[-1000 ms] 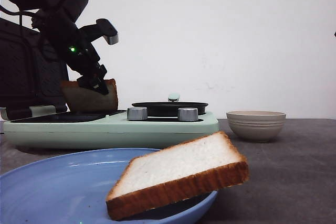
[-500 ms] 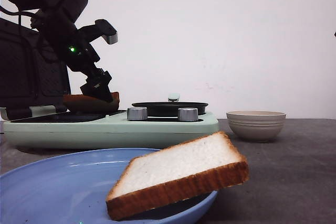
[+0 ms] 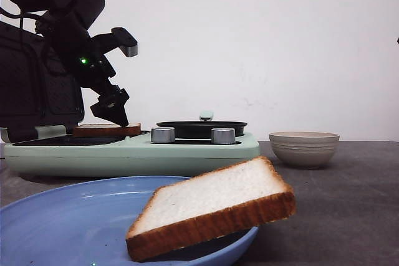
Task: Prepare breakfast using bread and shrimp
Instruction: 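Carry the bread with the left gripper onto the farther grill plate and release, then reach the right gripper to the plate and grasp the other bread slice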
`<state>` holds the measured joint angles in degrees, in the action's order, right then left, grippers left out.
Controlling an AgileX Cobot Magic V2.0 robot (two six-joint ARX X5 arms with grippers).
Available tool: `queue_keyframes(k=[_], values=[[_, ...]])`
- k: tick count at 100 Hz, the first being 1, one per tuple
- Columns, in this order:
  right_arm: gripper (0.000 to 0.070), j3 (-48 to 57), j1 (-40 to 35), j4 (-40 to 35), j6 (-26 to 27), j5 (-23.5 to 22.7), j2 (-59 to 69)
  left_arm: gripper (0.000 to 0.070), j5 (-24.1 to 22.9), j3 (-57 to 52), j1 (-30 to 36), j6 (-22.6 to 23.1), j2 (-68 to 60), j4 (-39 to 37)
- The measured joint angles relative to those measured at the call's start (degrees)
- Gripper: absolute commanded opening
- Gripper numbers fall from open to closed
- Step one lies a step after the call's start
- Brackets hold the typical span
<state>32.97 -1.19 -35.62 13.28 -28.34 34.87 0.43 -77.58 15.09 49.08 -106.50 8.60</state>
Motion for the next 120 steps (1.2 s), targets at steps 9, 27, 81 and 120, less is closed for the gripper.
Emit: queue_keyframes(k=[9,27,81,120], values=[[0.0422,0.0,0.0,0.0,0.0,0.0,0.0,0.0608,-0.5,0.0,-0.3,-0.9,0.1,0.0],[0.0422,0.0,0.0,0.0,0.0,0.0,0.0,0.0607,-0.5,0.0,-1.4,-6.0,1.5,0.2],[0.0422,0.0,0.0,0.0,0.0,-0.1,0.0,0.059,-0.6,0.0,-2.4,-28.9,16.2,6.8],[0.0422,0.0,0.0,-1.4,0.0,-0.5,0.0,0.059,-0.5,0.0,-2.4,-34.3,29.5,16.0]])
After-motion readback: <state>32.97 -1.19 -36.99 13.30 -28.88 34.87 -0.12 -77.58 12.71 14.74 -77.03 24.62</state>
